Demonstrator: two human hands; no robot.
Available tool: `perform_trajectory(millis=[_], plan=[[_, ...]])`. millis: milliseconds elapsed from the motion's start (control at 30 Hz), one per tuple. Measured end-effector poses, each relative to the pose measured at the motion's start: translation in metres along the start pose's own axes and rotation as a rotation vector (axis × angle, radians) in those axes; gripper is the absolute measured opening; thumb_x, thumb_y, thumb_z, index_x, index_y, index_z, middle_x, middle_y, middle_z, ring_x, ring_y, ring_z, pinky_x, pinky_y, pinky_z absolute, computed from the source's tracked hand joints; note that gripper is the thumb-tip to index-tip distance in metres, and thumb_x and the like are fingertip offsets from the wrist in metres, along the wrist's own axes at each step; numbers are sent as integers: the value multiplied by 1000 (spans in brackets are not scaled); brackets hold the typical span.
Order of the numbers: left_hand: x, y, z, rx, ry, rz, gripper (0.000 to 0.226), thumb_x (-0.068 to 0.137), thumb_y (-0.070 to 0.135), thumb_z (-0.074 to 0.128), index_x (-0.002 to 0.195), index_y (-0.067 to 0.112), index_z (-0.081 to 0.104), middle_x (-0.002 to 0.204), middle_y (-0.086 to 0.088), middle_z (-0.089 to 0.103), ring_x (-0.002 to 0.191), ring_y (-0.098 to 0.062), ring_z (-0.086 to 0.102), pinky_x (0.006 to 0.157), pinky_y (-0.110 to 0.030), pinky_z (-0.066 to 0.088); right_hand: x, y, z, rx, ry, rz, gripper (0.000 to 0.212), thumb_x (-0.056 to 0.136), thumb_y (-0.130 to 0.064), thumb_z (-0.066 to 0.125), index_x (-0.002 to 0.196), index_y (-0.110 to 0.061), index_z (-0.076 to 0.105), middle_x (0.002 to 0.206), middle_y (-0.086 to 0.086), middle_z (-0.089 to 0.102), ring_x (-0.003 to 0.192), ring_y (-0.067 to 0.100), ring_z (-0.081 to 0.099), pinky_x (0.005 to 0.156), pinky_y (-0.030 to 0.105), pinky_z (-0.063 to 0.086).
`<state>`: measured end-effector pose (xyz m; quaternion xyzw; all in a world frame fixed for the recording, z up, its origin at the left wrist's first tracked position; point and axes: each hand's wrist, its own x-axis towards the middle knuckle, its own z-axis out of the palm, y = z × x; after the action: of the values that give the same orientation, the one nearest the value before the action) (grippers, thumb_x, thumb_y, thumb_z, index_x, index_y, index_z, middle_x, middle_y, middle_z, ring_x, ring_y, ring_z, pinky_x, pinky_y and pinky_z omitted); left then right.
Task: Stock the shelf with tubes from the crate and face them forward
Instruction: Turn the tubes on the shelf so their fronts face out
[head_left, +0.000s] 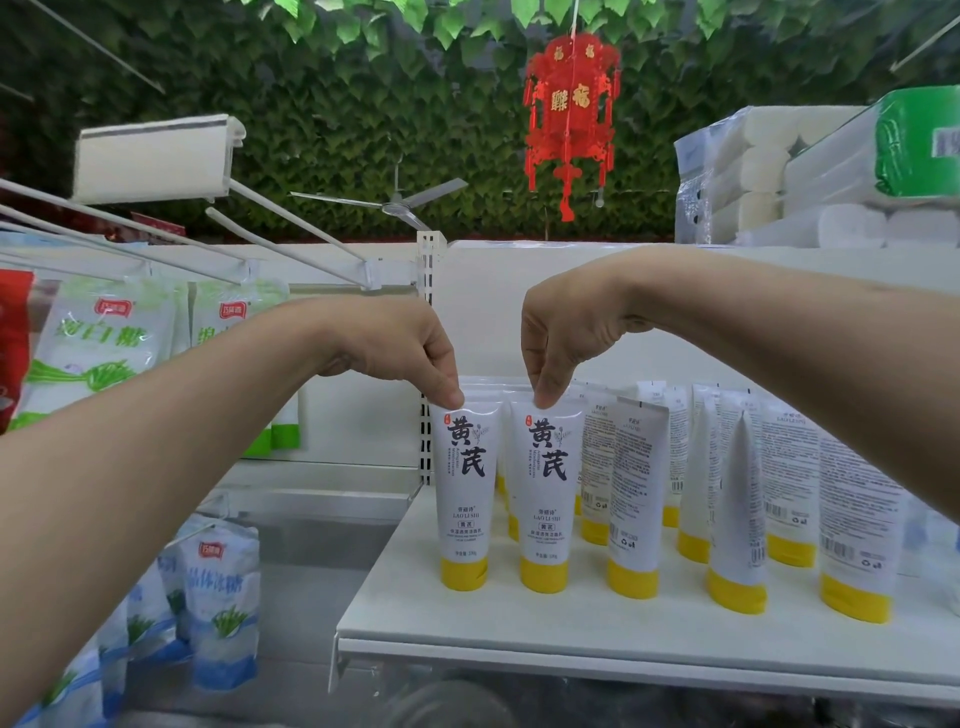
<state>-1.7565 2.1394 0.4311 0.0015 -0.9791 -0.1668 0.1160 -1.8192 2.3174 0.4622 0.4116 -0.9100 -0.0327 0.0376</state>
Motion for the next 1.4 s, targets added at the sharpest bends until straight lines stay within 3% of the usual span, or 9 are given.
perform_trajectory(millis=[200, 333, 400, 567, 733, 867, 1133, 1400], plan=[[0, 0, 0, 14, 3, -13, 13, 76, 30, 81, 70, 22, 73, 56, 19, 61, 58, 4, 53, 63, -20, 37, 2, 0, 2, 18, 17, 2, 12, 78, -25, 81, 79, -22, 70, 80, -13, 62, 103, 20, 57, 79, 30, 43], [0, -1, -1, 5, -10, -12, 12, 75, 30, 81, 72, 22, 74, 57, 18, 60, 69, -5, 52, 71, -24, 40, 2, 2, 2, 19, 12, 3, 12, 77, -27, 81, 78, -22, 70, 79, -13, 61, 104, 20, 58, 86, 32, 46], [0, -1, -1, 1, -23, -15, 13, 76, 31, 81, 73, 21, 74, 55, 19, 58, 66, -5, 49, 67, -23, 38, 3, 4, 1, 25, 2, 6, 12, 77, -28, 81, 77, -23, 70, 81, -13, 63, 100, 16, 57, 90, 33, 48], [6, 4, -9, -3, 9, 0, 22, 76, 38, 80, 88, 21, 74, 50, 21, 52, 63, -6, 45, 61, -25, 35, 5, 11, -5, 54, 16, 2, 11, 78, -32, 81, 83, -27, 72, 95, -8, 68, 93, 11, 58, 74, 28, 50], [22, 30, -23, 11, 84, 41, 24, 77, 34, 80, 99, 30, 71, 85, 7, 64, 86, -13, 59, 67, -27, 43, -1, 31, -24, 53, 99, 55, 27, 81, -29, 79, 106, -29, 70, 103, -7, 65, 91, 10, 59, 82, 30, 53], [43, 59, -26, 39, 57, 82, 25, 81, 29, 78, 103, 31, 68, 97, 2, 66, 94, -14, 62, 71, -28, 49, -4, 56, -37, 45, 177, 113, 36, 80, -24, 80, 113, -29, 67, 104, -4, 61, 92, 12, 60, 80, 30, 55], [93, 96, -20, 155, -15, 131, 29, 84, 25, 76, 112, 27, 67, 106, 1, 66, 101, -16, 62, 85, -32, 57, -5, 102, -47, 42, 216, 211, 41, 81, -18, 80, 117, -27, 64, 99, -7, 52, 102, 20, 61, 84, 32, 58], [146, 110, -9, 239, -133, 131, 29, 88, 26, 72, 116, 27, 66, 106, 0, 65, 97, -12, 62, 83, -30, 57, 3, 143, -38, 23, 158, 321, 40, 84, -16, 77, 120, -25, 63, 94, -11, 47, 96, 19, 59, 85, 30, 57]])
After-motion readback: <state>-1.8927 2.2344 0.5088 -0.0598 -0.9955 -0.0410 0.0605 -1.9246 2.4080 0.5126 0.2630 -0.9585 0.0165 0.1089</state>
